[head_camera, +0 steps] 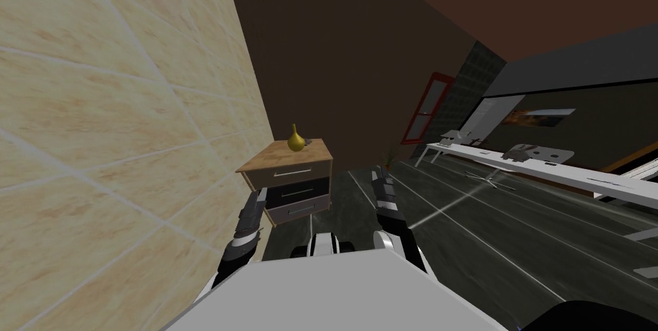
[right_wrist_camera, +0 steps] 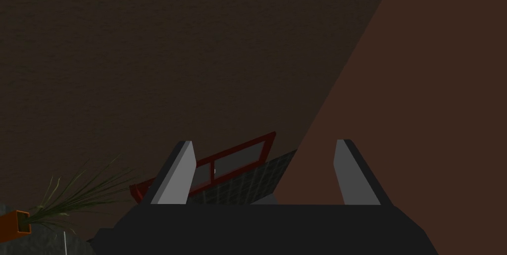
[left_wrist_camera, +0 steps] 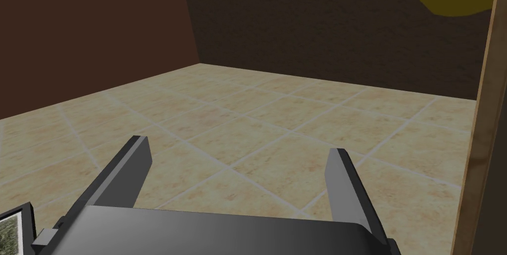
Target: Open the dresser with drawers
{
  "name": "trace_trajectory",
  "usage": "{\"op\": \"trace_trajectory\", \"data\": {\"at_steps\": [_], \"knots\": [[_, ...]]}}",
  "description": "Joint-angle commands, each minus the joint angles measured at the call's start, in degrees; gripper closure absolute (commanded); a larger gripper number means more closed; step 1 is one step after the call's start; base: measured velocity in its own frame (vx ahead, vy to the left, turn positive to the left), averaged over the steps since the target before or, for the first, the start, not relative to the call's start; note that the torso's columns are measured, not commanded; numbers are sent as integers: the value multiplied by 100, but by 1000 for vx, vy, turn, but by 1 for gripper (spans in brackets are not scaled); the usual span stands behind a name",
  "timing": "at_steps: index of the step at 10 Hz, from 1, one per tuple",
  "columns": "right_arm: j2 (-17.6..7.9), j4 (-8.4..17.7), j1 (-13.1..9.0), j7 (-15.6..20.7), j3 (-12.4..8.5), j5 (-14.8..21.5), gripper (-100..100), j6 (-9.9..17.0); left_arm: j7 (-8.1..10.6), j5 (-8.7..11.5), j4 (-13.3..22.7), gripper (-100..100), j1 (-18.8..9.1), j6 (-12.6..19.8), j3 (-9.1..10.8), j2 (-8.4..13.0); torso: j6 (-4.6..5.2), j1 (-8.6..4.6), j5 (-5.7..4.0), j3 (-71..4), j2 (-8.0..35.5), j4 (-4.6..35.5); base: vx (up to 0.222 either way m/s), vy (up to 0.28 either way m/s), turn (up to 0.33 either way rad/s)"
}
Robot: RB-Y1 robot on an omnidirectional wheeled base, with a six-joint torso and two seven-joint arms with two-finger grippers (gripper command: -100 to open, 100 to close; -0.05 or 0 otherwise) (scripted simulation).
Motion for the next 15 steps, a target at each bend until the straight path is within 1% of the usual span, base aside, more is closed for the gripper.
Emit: {"op": "trace_trajectory", "data": {"at_steps": [1, 2, 3, 4, 5, 6, 7, 8, 9, 10, 11, 12, 13, 15], "knots": [[0, 0, 0, 0, 0, 0, 0, 0, 40, 47, 347, -100, -44, -200, 33, 13, -1, 3, 1, -3, -7, -1, 87, -21, 6], [0, 0, 0, 0, 0, 0, 0, 0, 61, 78, 528, -100, -93, -366, 48, 8, 0, 7, 2, -3, -4, -1, 109, -25, 10], [0, 0, 0, 0, 0, 0, 0, 0, 61, 78, 637, -100, -93, -366, 48, 8, 0, 5, 2, -8, -15, -3, 92, -26, 6], [0, 0, 0, 0, 0, 0, 0, 0, 83, 109, 836, -100, -144, -530, 64, 1, 0, 4, 1, -7, -11, -3, 96, -26, 11], [0, 0, 0, 0, 0, 0, 0, 0, 83, 109, 932, -100, -144, -530, 64, 1, -1, 3, 1, -7, -12, -3, 79, -28, 6], [0, 0, 0, 0, 0, 0, 0, 0, 105, 140, 1134, -100, -195, -690, 79, -7, 0, 3, 1, -4, -6, -2, 103, -22, 11], [0, 0, 0, 0, 0, 0, 0, 0, 105, 140, 1230, -100, -195, -690, 79, -7, 0, 5, 2, -8, -15, -3, 93, -12, 7], [0, 0, 0, 0, 0, 0, 0, 0, 127, 171, 1375, -100, -246, -846, 95, -18, 0, 8, 2, -7, -11, -3, 97, -14, 10], [0, 0, 0, 0, 0, 0, 0, 0, 127, 171, 1509, -100, -246, -846, 95, -18, 0, 5, 2, -7, -13, -3, 88, -27, 6], [0, 0, 0, 0, 0, 0, 0, 0, 149, 201, 1678, -100, -298, -1000, 110, -31, 0, 0, 1, -6, -9, -3, 104, -46, 12], [0, 0, 0, 0, 0, 0, 0, 0, 149, 201, 1826, -100, -298, -1000, 110, -31, -1, -5, -1, -8, -14, -3, 89, -28, 8], [0, 0, 0, 0, 0, 0, 0, 0, 170, 231, 1986, -100, -348, -1151, 124, -46, 0, 4, 1, -6, -9, -3, 98, -24, 8], [0, 0, 0, 0, 0, 0, 0, 0, 170, 231, 2119, -100, -348, -1151, 124, -46, 0, 7, 2, -7, -12, -3, 87, -15, 6], [0, 0, 0, 0, 0, 0, 0, 0, 212, 290, 2540, -100, -446, -1441, 153, -76, -1, 5, 2, -7, -13, -3, 124, -30, 15]]}}
